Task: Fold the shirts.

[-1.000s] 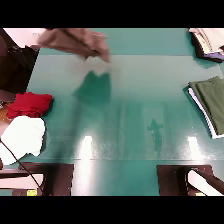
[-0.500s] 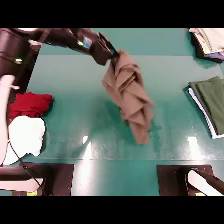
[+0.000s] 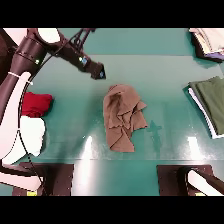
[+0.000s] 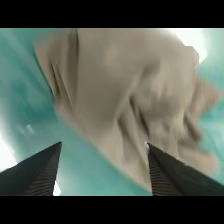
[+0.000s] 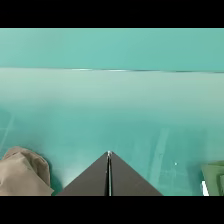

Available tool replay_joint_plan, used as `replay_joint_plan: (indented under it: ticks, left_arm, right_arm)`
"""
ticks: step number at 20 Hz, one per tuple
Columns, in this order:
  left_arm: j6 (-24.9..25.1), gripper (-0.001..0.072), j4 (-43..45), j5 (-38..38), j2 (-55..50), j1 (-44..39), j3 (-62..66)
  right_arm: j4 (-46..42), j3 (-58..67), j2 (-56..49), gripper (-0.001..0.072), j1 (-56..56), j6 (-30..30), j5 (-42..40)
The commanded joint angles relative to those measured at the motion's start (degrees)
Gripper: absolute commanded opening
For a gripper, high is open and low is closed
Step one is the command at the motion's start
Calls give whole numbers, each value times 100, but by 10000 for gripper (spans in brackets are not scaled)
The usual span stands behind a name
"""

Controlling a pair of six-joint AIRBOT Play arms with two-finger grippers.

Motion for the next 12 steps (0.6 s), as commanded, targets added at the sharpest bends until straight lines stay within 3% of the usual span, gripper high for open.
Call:
replay_joint_plan:
  ticks: [1, 6, 12]
  left_arm:
    - [-291, 618, -339, -52, 251, 20, -1228]
    - [-282, 618, -721, 1287, 343, -997, -3067]
    - [-505, 618, -616, 1996, 332, -1495, -3475]
  right_arm:
    - [0, -2, -13, 20, -4, 0, 39]
    - [4, -2, -26, 20, -4, 0, 118]
    - [9, -2, -24, 20, -4, 0, 247]
